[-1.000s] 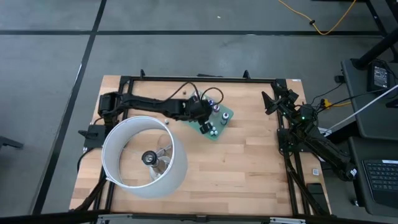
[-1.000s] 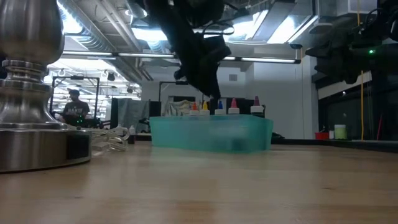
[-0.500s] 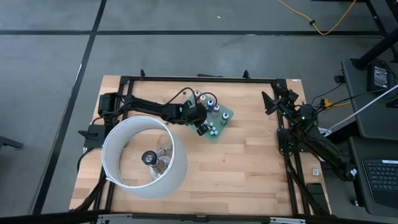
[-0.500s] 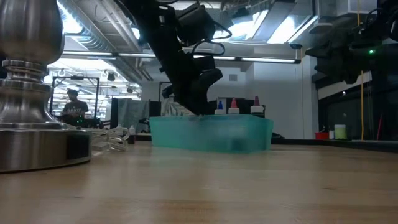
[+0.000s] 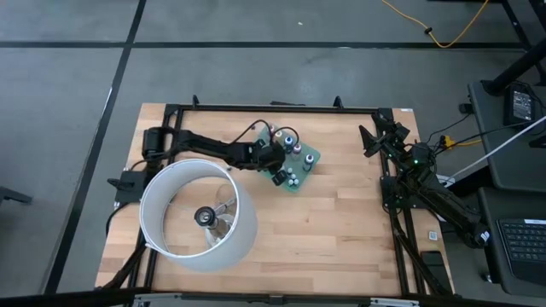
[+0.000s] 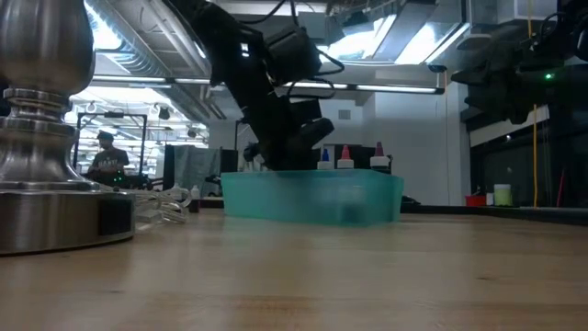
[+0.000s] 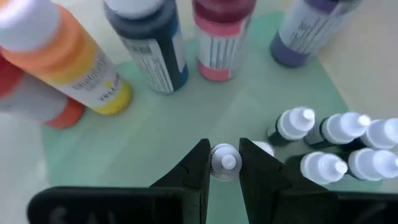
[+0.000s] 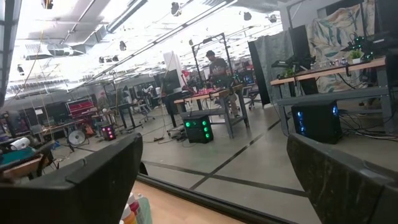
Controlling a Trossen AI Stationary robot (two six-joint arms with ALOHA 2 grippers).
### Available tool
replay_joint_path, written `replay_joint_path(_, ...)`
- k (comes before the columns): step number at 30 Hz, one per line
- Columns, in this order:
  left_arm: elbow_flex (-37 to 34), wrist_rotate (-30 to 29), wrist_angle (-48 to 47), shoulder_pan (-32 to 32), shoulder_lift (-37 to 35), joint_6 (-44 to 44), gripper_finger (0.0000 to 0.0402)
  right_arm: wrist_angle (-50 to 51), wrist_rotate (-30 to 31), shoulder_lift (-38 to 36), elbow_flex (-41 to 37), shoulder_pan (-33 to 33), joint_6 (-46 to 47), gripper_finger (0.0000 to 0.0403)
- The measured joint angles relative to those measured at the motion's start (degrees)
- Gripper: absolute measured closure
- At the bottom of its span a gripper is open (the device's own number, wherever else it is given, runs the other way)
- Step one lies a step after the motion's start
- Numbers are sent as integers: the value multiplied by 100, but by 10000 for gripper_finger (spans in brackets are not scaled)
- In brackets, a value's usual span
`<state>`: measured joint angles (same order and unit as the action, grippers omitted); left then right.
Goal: Pick & Place food coloring
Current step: Put the small blue food coloring bottle into the green bin
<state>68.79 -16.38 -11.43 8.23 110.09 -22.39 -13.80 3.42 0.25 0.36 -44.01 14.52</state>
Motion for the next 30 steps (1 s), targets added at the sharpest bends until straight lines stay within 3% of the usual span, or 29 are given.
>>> replay_joint_path(8,0,20,-18,15,76,-38,340,2,0,-1,2,2,1,4)
replay_joint_path(19,0,264,-32,50,76,-42,285,0,0,0,0,2,1,4)
replay_joint_path(30,133,127,-254,68,53,-111,280,2,-2,0,0,0,0,4)
